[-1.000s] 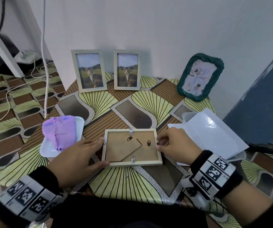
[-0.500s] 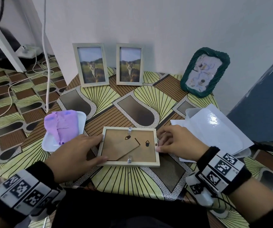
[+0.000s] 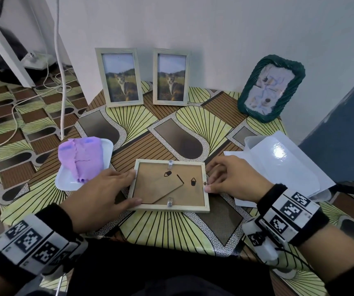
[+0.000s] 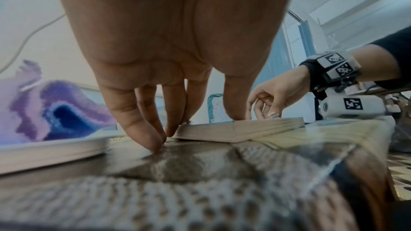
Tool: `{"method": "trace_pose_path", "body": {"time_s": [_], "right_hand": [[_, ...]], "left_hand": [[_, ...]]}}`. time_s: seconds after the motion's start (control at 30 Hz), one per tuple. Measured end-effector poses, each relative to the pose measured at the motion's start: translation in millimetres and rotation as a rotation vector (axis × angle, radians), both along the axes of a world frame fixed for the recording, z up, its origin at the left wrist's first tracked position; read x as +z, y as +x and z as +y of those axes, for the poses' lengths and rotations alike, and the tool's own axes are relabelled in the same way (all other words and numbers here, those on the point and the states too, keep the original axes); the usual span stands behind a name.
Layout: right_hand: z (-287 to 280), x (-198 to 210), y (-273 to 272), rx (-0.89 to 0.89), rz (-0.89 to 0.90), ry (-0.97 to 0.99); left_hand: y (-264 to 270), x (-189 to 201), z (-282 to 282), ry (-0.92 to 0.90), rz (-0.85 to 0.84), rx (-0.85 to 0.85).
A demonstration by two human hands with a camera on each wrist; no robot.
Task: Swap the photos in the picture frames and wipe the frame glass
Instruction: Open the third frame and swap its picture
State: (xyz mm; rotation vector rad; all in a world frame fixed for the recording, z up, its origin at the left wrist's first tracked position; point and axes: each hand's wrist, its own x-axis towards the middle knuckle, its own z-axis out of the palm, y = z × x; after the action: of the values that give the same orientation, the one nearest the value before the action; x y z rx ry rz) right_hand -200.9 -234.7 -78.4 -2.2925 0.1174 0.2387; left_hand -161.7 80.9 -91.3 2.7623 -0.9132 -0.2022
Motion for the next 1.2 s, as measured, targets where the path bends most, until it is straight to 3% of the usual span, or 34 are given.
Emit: {"method": "trace_pose_path", "body": {"time_s": [0.33, 0.97, 1.1, 1.2], "right_hand": [[4.2, 0.7, 5.8, 0.023, -0.001, -0.096], [-6.1, -5.4, 13.1, 0.028, 0.100, 0.033], [-2.6, -8.3, 14.2, 0.015, 0.082, -0.023], [6.1, -8.8, 13.5, -0.001, 0.011, -0.183]], "left_hand": [[2.6, 0.7, -1.6, 0.034, 0.017, -0.035], [-0.1, -2.9, -1.6, -0.096, 0.100, 0.036], [-0.3, -4.2, -2.0, -0.089, 0.077, 0.017], [0.8, -4.7, -1.1, -0.084, 0.077, 0.018]]}}
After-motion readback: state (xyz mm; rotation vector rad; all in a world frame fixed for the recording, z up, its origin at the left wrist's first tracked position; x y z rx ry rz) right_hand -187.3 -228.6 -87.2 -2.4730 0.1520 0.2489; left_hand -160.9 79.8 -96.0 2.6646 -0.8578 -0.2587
